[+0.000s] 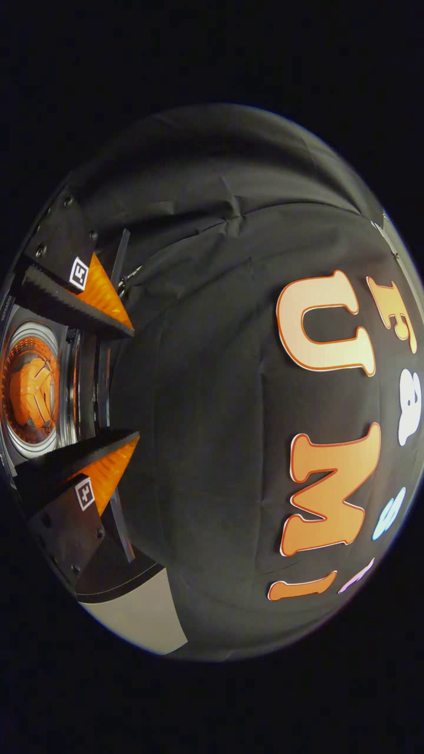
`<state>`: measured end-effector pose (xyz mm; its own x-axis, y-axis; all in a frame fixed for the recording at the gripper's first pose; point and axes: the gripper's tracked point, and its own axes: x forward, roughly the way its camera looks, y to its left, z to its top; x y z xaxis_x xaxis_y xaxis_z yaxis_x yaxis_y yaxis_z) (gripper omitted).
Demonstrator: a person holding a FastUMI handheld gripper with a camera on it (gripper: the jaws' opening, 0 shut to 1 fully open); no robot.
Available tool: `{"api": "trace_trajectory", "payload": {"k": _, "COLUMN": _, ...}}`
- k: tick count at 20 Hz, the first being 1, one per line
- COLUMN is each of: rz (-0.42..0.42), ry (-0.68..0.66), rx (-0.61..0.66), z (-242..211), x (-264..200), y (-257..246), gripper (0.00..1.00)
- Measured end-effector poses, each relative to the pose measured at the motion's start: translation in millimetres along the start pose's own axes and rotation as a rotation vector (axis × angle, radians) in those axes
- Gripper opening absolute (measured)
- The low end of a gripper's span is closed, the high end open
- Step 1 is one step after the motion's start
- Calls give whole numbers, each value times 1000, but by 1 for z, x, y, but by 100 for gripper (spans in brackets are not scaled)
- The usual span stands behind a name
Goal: Put the clothes into the washing machine and then close the washing machine lid.
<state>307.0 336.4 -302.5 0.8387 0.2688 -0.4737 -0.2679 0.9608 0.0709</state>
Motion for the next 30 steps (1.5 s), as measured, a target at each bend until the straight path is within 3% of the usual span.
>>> {"api": "trace_trajectory", "payload": {"k": 30, "rz": 7, "ry": -249, "rx": -50, "z": -57, "x": -69, "y": 9, "gripper": 98}}
